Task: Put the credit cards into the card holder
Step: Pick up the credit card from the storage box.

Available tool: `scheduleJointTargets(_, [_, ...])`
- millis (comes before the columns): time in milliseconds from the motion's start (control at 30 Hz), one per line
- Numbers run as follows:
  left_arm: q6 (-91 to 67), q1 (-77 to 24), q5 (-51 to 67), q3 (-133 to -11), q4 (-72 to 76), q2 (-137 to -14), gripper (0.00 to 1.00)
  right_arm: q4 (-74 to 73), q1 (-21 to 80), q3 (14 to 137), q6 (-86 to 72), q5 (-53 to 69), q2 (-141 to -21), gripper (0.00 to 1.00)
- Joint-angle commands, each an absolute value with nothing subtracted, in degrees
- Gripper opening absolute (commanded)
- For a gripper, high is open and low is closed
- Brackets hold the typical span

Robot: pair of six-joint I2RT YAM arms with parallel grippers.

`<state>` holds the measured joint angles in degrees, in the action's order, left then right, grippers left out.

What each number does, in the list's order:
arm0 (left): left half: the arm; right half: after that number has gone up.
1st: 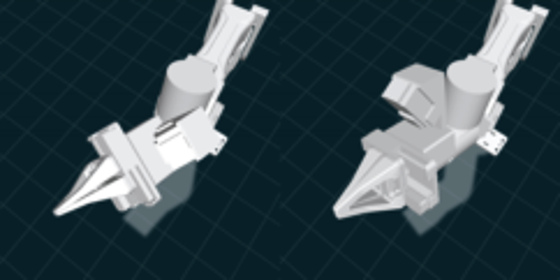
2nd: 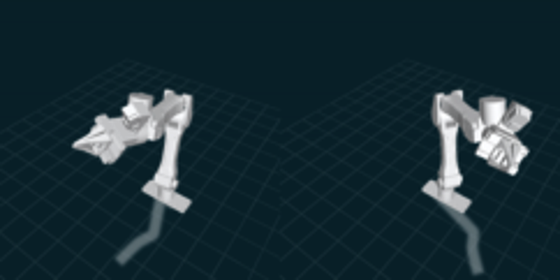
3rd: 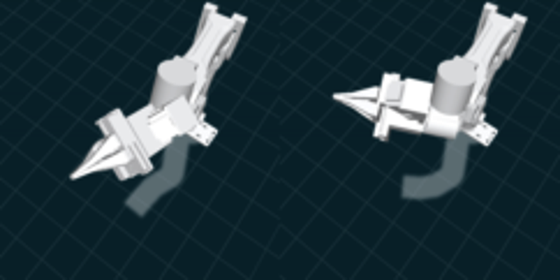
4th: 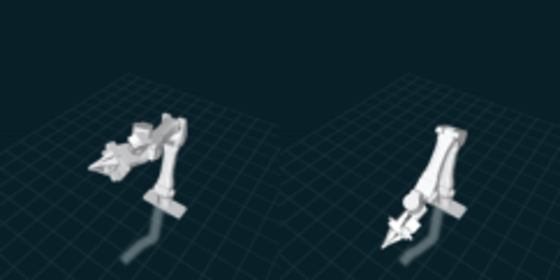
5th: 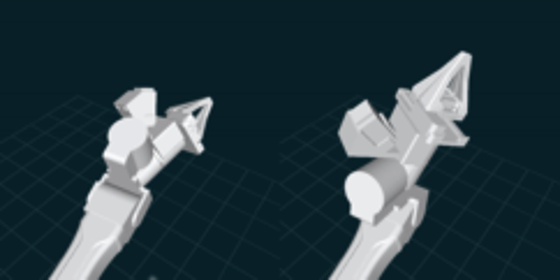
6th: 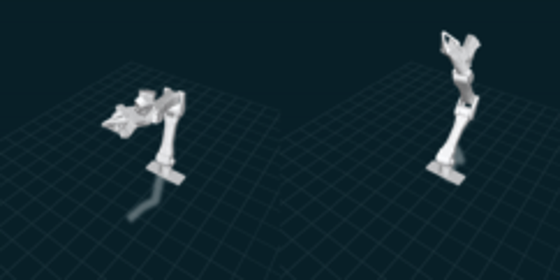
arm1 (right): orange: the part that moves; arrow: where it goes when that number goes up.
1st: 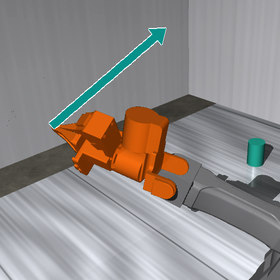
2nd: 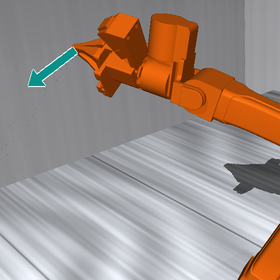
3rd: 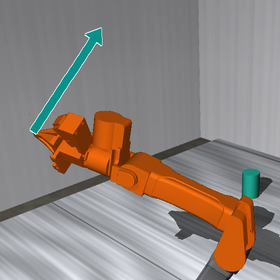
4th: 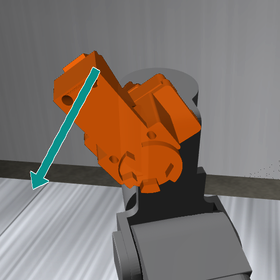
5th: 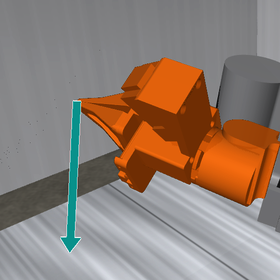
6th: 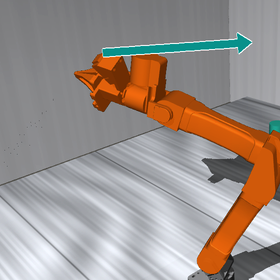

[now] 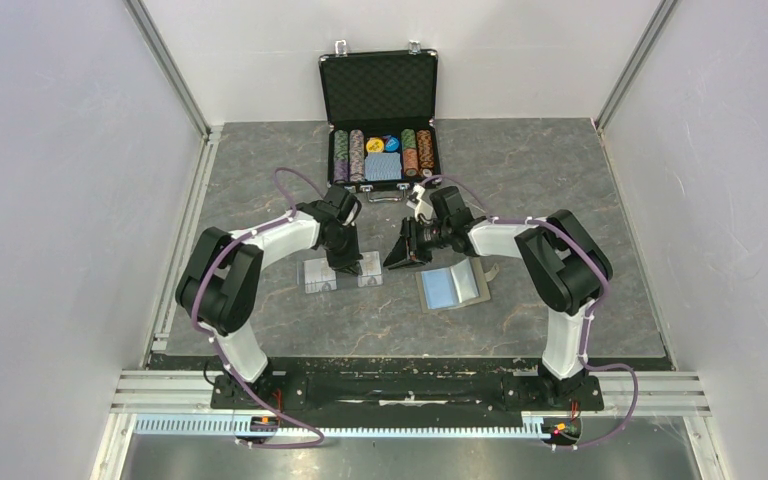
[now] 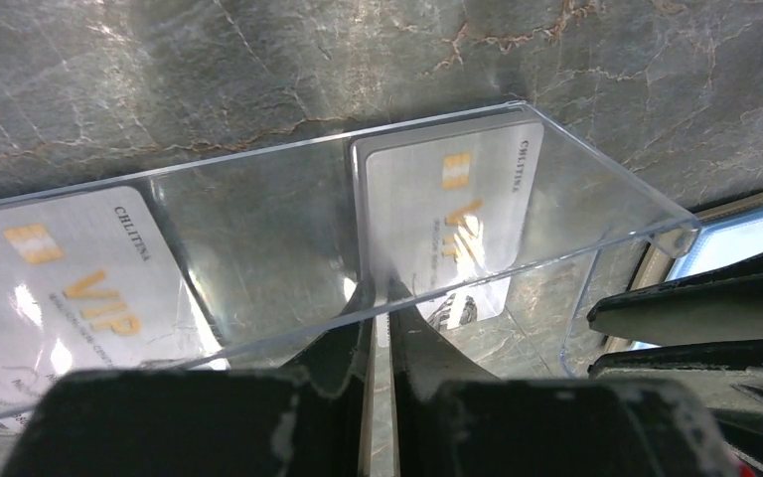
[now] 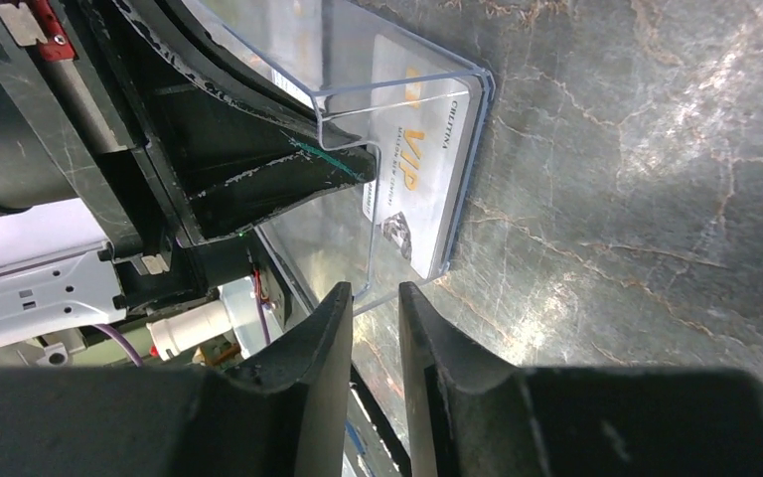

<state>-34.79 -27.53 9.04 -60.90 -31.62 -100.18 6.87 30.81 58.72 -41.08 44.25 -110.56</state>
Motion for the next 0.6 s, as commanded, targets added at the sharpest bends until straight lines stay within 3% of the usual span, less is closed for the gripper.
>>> scheduleJointTargets(0, [-35.25, -28.79, 5.38, -62.55, -32.48, -100.92, 0.1, 8.7, 31.34, 61.05, -41.46, 45.52, -111.5, 0.24])
scheduleJointTargets(67, [-34.92, -29.21, 4.87, -62.97, -32.86, -100.7, 0.09, 8.54, 31.57, 61.34, -41.53, 45.92, -112.16, 0.11])
scheduleJointTargets(133, [-34.86, -29.65, 4.86, -63.4, -32.96, -100.79, 0.08, 8.41, 31.82, 61.62, -41.46, 46.02, -112.62, 0.06])
scheduleJointTargets(567, [-35.07, -32.66, 3.37, -66.74, -33.81, -99.55, 0.05, 7.3, 31.97, 61.83, -40.6, 45.88, -113.11, 0.01])
